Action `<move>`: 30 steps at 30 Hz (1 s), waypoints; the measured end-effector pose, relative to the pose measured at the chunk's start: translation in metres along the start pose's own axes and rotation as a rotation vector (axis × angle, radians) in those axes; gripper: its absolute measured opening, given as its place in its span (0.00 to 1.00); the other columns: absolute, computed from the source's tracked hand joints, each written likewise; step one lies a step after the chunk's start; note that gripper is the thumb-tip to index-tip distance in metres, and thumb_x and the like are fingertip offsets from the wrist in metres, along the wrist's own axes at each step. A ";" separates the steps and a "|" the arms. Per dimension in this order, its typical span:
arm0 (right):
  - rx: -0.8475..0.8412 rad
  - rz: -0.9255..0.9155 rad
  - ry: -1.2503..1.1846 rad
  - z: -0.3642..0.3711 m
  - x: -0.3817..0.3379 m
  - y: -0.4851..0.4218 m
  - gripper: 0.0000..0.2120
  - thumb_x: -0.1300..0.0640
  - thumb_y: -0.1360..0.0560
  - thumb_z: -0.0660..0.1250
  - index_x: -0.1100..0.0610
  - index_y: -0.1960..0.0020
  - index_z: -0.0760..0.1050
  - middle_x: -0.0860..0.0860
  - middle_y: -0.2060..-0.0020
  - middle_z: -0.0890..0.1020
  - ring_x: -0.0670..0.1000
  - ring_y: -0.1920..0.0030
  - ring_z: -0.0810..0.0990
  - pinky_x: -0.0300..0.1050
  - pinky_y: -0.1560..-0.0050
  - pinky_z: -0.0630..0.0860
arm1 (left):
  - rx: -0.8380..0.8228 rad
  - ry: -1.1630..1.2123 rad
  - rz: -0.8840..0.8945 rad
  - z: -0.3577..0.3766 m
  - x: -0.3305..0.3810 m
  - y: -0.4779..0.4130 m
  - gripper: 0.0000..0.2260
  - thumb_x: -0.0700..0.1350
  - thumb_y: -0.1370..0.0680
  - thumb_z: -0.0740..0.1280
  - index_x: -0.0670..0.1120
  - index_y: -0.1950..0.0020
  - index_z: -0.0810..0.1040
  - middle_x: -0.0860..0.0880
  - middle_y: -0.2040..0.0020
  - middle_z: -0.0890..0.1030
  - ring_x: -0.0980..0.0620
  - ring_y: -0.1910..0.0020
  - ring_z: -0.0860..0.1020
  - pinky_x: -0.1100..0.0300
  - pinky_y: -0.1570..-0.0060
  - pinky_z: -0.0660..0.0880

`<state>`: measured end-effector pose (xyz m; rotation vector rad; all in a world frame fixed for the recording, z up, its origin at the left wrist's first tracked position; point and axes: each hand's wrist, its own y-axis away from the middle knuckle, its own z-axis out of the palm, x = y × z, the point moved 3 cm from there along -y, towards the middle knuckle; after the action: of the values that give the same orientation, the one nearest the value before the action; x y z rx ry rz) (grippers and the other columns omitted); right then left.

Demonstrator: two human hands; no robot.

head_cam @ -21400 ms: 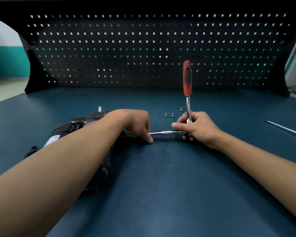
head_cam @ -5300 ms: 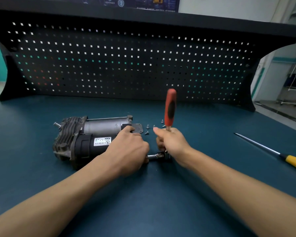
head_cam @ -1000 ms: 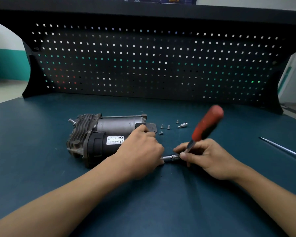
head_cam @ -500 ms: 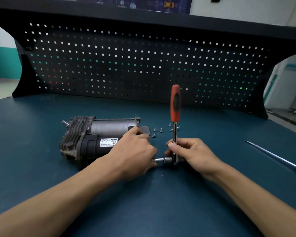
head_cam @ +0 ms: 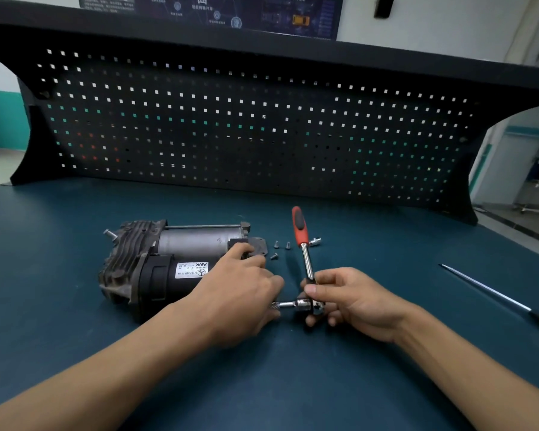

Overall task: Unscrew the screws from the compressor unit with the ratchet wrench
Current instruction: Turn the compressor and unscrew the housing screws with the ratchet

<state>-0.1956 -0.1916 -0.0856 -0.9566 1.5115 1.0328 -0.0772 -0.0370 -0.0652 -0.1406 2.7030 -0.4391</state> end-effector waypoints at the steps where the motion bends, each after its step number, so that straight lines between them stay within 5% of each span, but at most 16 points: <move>1: -0.016 0.000 -0.009 -0.001 0.000 0.000 0.21 0.53 0.32 0.78 0.60 0.45 0.75 0.56 0.54 0.85 0.55 0.61 0.85 0.36 0.73 0.72 | 0.000 0.001 -0.005 0.000 0.000 0.001 0.13 0.62 0.21 0.61 0.54 0.53 0.70 0.55 0.53 0.81 0.51 0.46 0.74 0.52 0.33 0.58; 7: 0.001 -0.032 -0.028 -0.003 0.000 0.002 0.26 0.61 0.35 0.78 0.59 0.38 0.77 0.53 0.50 0.85 0.55 0.61 0.85 0.37 0.72 0.74 | -0.022 -0.054 -0.001 0.002 0.001 0.001 0.15 0.62 0.20 0.57 0.53 0.52 0.75 0.54 0.55 0.82 0.49 0.49 0.75 0.52 0.37 0.62; 12: 0.021 -0.118 -0.002 -0.001 0.001 0.002 0.20 0.69 0.33 0.77 0.49 0.48 0.85 0.53 0.50 0.86 0.52 0.60 0.84 0.39 0.71 0.75 | 0.003 -0.082 0.031 0.002 0.000 0.002 0.16 0.60 0.19 0.55 0.53 0.54 0.77 0.53 0.57 0.82 0.49 0.52 0.75 0.51 0.39 0.62; 18: 0.013 -0.161 0.074 0.004 0.001 0.004 0.18 0.74 0.31 0.73 0.52 0.52 0.86 0.53 0.49 0.87 0.48 0.57 0.83 0.38 0.68 0.76 | 0.007 -0.075 0.027 0.003 0.001 0.002 0.16 0.59 0.19 0.55 0.53 0.55 0.77 0.54 0.57 0.82 0.50 0.53 0.75 0.52 0.39 0.62; 25: 0.032 -0.163 0.097 0.003 0.004 0.003 0.16 0.75 0.31 0.73 0.60 0.48 0.84 0.53 0.61 0.84 0.56 0.56 0.77 0.38 0.68 0.74 | -0.006 -0.083 0.018 0.003 0.001 0.001 0.17 0.59 0.18 0.54 0.52 0.56 0.77 0.53 0.58 0.82 0.49 0.53 0.75 0.52 0.39 0.63; 30: 0.042 -0.174 0.146 0.004 0.004 0.004 0.17 0.76 0.30 0.71 0.61 0.46 0.83 0.50 0.67 0.81 0.45 0.67 0.77 0.37 0.69 0.72 | -0.038 -0.099 0.012 0.006 0.002 0.000 0.18 0.58 0.16 0.50 0.53 0.55 0.75 0.53 0.56 0.81 0.49 0.52 0.74 0.51 0.39 0.62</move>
<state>-0.1990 -0.1863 -0.0891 -1.1332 1.5323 0.8190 -0.0764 -0.0387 -0.0708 -0.1530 2.6146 -0.3683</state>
